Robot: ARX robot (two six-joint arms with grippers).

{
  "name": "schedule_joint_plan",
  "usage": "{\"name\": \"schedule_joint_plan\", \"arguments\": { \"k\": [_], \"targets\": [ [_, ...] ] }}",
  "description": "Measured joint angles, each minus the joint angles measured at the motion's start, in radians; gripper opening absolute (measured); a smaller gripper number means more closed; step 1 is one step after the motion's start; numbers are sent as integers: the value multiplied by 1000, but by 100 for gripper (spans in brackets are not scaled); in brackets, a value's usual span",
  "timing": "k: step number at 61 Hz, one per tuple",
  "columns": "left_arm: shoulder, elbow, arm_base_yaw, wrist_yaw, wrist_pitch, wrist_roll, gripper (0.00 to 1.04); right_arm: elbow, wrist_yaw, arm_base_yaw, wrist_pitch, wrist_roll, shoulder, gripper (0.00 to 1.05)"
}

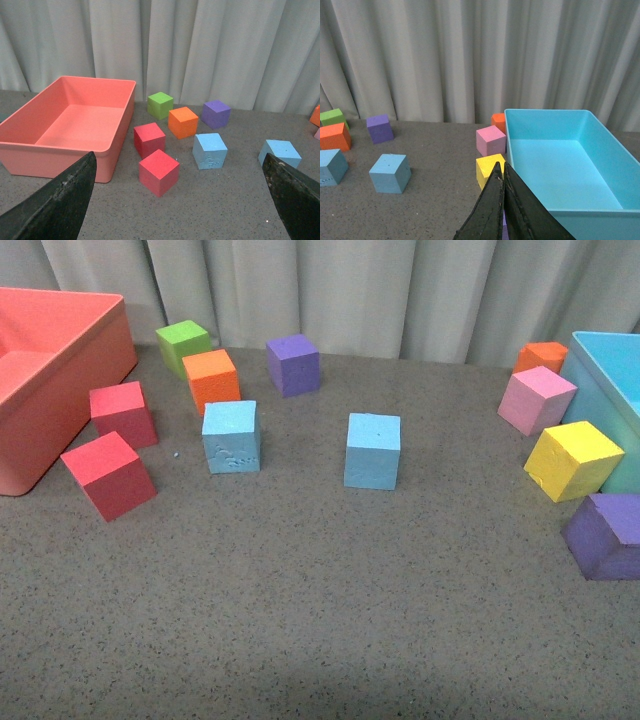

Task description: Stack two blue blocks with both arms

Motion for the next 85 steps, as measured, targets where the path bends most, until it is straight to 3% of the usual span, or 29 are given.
{"name": "schedule_joint_plan", "arguments": {
  "k": [8,14,24,46,51,54,62,70,79,85],
  "targets": [
    [0,0,0,0,0,0,98,0,0,0,-33,0,-32,1],
    [0,0,0,-1,0,0,98,0,-3,0,-195,0,-167,1],
    [0,0,0,0,0,0,98,0,-3,0,-203,-1,-196,1],
    [0,0,0,-1,0,0,98,0,-3,0,-203,-1,-196,71],
    [82,39,-32,-129,-112,-36,98,0,-3,0,-203,-1,-196,85],
    [218,43,-55,-183,-70,-59,98,0,-3,0,-203,0,-197,97],
    [606,104,-93,-177,232,-106,98,0,-3,0,-203,0,-197,95],
    [1032,276,-119,-132,414,-123,98,0,-3,0,-203,0,-197,95],
    [1451,539,-175,-72,345,-106,98,0,-3,0,-203,0,-197,95],
    [1684,771,-215,-46,212,-111,98,0,-3,0,-203,0,-197,95]
  ]
}}
